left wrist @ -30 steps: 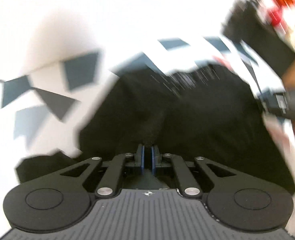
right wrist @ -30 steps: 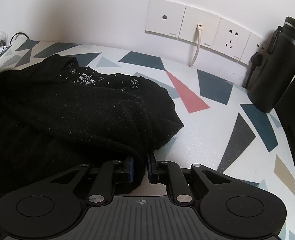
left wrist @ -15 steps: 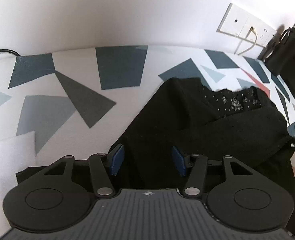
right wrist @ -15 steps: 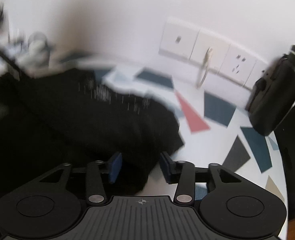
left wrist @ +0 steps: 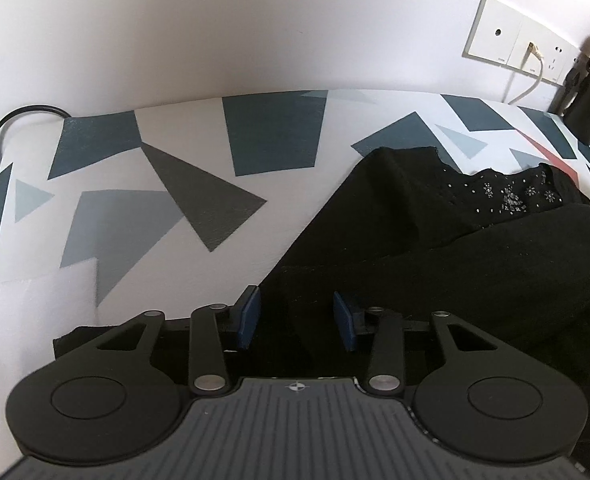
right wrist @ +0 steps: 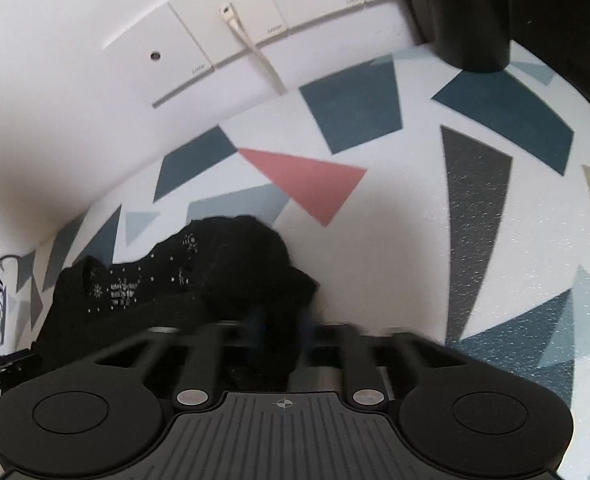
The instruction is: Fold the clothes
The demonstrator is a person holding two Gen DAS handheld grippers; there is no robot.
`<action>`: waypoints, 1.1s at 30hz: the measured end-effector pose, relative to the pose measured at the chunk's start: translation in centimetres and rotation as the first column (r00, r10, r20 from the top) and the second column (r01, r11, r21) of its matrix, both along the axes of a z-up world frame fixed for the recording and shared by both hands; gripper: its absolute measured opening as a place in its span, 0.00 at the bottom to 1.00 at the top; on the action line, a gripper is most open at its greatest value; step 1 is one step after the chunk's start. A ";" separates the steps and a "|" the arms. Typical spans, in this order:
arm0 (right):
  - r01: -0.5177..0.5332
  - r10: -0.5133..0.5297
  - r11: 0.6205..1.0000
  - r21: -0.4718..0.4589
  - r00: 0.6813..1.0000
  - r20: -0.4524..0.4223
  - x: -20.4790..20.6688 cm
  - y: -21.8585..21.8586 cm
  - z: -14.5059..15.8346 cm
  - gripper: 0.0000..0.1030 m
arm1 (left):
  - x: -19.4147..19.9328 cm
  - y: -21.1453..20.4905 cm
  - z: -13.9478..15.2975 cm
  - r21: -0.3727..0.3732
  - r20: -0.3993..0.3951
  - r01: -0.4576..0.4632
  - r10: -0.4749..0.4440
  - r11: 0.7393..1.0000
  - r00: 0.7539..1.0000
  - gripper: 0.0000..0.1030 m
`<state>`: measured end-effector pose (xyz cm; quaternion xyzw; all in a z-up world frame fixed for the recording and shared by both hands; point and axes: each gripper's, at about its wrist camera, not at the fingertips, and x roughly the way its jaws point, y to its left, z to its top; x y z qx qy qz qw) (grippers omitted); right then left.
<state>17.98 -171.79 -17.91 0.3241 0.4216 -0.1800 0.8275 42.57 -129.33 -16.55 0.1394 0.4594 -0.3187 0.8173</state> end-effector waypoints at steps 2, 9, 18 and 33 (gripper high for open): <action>-0.029 0.027 0.995 -0.097 0.999 -0.019 0.6 0.2 0.5 0.03 | 0.0 0.0 0.0 -0.001 0.002 -0.003 0.003 1.000 1.000 0.41; 0.090 -0.080 0.966 -0.243 0.995 0.052 1.6 -2.9 1.6 0.01 | -0.1 0.0 -0.1 -0.005 0.008 -0.010 0.010 1.000 1.000 0.41; -0.068 0.070 0.987 -0.143 0.998 0.009 0.0 -0.1 1.2 0.31 | -0.2 0.2 -0.1 -0.016 0.015 -0.032 0.032 0.999 0.999 0.41; 0.141 -0.126 0.974 -0.179 0.988 0.093 0.3 -4.5 1.1 0.00 | -0.3 0.2 -0.1 -0.013 0.023 -0.023 0.024 1.000 0.999 0.42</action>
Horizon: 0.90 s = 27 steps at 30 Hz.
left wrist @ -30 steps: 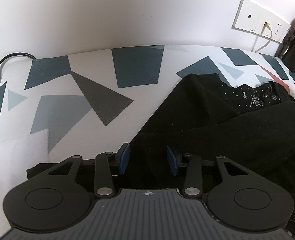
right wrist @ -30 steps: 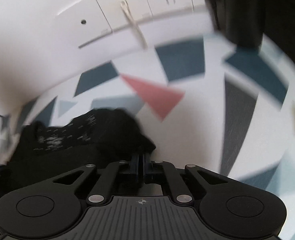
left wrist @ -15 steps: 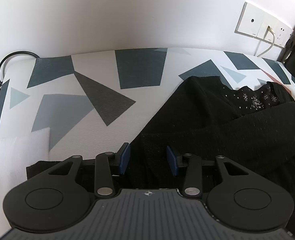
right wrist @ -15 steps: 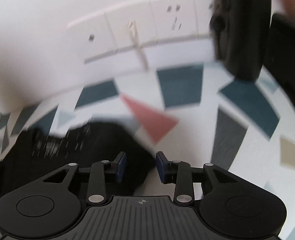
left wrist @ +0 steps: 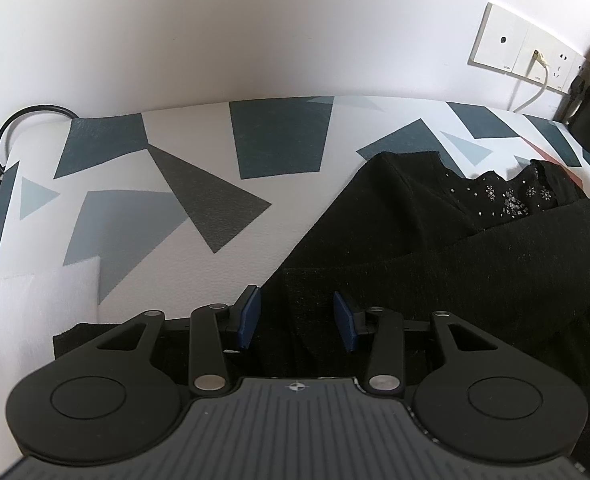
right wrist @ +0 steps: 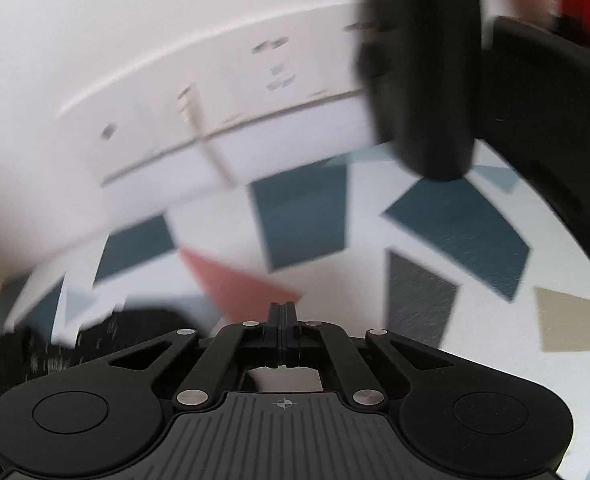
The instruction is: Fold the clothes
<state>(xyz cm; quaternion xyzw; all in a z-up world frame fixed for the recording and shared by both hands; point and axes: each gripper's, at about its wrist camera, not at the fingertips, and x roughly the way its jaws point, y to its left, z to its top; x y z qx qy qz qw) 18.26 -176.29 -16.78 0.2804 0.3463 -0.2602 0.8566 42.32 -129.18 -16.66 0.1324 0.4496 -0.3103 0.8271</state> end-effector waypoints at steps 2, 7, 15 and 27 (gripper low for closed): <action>-0.060 0.061 0.997 0.038 0.998 -0.013 -0.3 0.2 0.3 0.10 | 0.0 0.0 0.0 -0.001 0.001 -0.003 0.003 1.000 1.000 0.42; -0.208 0.201 0.977 -0.052 0.973 -0.117 -1.2 5.1 0.6 0.41 | 0.0 0.0 0.0 -0.007 -0.003 -0.012 0.012 1.000 1.000 0.42; -0.253 0.227 0.951 -0.177 0.961 -0.158 -2.7 12.3 0.2 0.71 | 0.4 3.1 2.2 -0.069 -0.051 -0.115 0.111 0.991 0.992 0.44; -0.312 0.293 0.943 -0.114 0.942 -0.162 -2.6 15.6 -1.1 0.75 | -3.9 14.0 1.5 -0.185 -0.251 -0.488 0.439 0.853 0.863 0.51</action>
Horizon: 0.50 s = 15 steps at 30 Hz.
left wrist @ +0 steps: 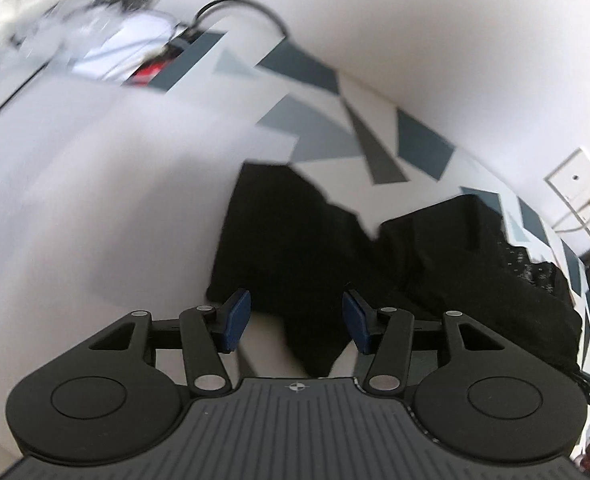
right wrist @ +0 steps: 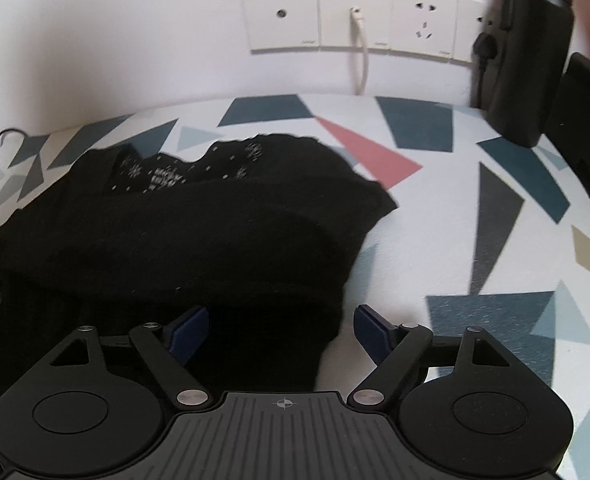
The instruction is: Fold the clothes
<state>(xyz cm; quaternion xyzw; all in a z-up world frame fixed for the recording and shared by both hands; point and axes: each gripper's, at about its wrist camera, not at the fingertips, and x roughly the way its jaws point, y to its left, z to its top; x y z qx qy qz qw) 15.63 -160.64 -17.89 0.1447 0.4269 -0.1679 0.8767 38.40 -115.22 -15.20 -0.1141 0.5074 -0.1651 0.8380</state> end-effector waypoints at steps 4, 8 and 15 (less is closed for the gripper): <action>-0.016 0.016 1.000 -0.017 1.000 -0.006 0.5 0.5 0.3 0.75 | 0.0 0.4 -0.7 -0.056 -0.027 -0.059 0.058 0.997 0.998 0.63; -0.004 0.004 1.000 -0.020 1.000 0.007 0.1 0.3 0.7 0.77 | -0.9 1.6 -0.6 -0.113 -0.077 -0.186 0.178 0.976 0.981 0.66; 0.027 -0.027 1.000 0.012 1.000 -0.004 -0.6 0.1 0.1 0.77 | -1.0 3.7 -2.3 -0.277 -0.144 -0.327 0.298 0.903 0.944 0.64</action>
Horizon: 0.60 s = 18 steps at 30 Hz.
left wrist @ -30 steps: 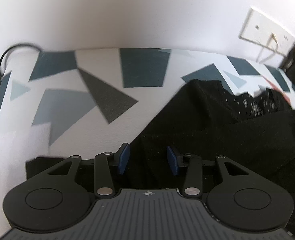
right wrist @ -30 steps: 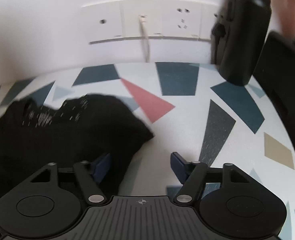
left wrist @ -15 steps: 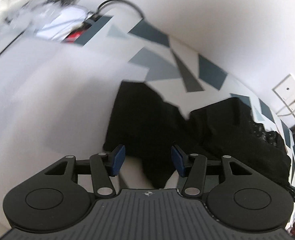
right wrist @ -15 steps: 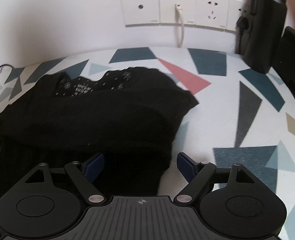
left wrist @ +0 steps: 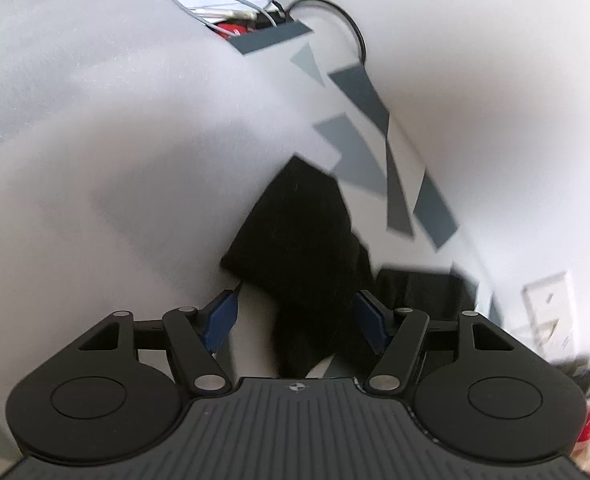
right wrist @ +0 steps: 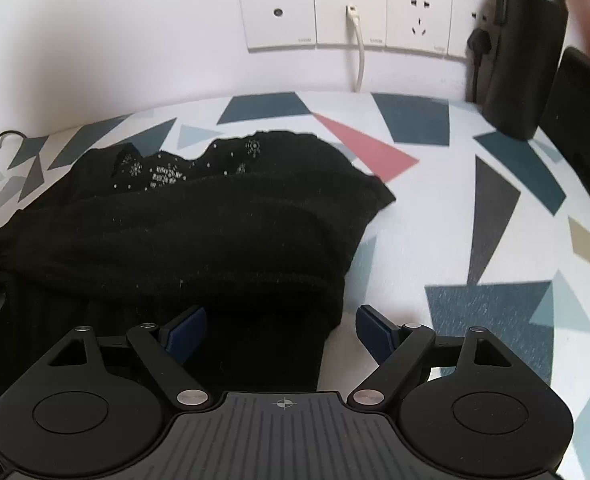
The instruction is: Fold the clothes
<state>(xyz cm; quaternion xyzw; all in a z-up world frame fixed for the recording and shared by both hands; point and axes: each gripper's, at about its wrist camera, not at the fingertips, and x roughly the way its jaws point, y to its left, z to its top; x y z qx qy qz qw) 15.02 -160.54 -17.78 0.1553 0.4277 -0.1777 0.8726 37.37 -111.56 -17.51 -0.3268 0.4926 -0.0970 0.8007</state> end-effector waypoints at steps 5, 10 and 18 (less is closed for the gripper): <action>-0.014 0.014 1.000 -0.011 1.000 -0.003 0.0 0.6 -0.1 0.78 | 1.5 -0.5 -0.7 -0.028 0.036 -0.049 0.050 0.998 0.998 0.46; 0.004 -0.004 1.000 -0.016 1.000 0.007 -0.4 0.2 0.1 0.78 | 1.9 -0.8 0.5 0.036 0.077 -0.092 0.089 0.995 0.993 0.04; 0.079 -0.078 0.997 -0.013 0.996 0.039 -1.6 -1.7 0.6 0.78 | 0.1 -8.8 9.5 0.189 0.433 0.197 -0.261 0.962 0.863 0.04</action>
